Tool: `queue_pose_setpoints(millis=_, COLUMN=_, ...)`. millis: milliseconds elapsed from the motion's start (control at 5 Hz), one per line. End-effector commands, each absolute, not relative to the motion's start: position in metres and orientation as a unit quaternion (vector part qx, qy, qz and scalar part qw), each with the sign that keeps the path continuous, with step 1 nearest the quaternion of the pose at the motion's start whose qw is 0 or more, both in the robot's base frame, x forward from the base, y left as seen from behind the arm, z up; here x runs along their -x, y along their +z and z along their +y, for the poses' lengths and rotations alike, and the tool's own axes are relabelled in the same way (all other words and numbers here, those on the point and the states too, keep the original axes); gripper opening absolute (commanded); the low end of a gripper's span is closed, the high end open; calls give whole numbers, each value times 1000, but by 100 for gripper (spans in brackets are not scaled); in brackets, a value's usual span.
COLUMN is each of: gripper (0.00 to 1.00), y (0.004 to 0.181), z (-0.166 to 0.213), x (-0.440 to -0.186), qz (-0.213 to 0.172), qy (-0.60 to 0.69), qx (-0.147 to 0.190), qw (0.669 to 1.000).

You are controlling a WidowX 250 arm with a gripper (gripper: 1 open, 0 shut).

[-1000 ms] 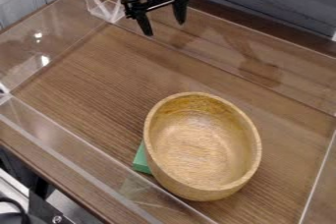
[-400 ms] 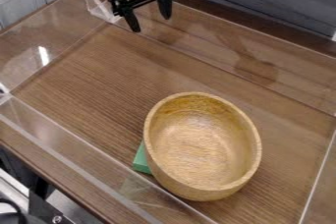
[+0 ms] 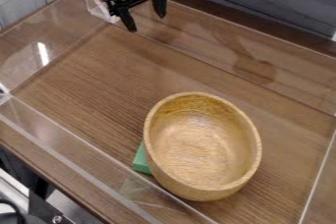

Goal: Remove the green block from inside the brown bowl and put it on the table

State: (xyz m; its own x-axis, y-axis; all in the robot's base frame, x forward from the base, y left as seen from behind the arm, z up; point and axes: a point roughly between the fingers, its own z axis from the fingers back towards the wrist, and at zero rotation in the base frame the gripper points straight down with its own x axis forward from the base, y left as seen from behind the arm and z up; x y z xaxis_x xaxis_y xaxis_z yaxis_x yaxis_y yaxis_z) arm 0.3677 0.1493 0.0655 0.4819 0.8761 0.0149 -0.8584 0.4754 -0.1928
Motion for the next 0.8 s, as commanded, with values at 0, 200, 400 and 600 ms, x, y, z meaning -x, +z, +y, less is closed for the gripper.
queue_pose_setpoints(millis=0, gripper=100, y=82, z=158, x=-373, qz=-85, qy=519, qx=85, qw=846)
queue_pose_setpoints(millis=200, gripper=100, y=79, z=159, x=-371, qz=-84, qy=530, qx=86, qw=840)
queue_pose_setpoints(millis=400, gripper=100, y=75, z=159, x=-370, qz=-82, qy=539, qx=88, qw=834)
queue_pose_setpoints(millis=600, gripper=100, y=72, z=162, x=-370, qz=-81, qy=547, qx=89, qw=828)
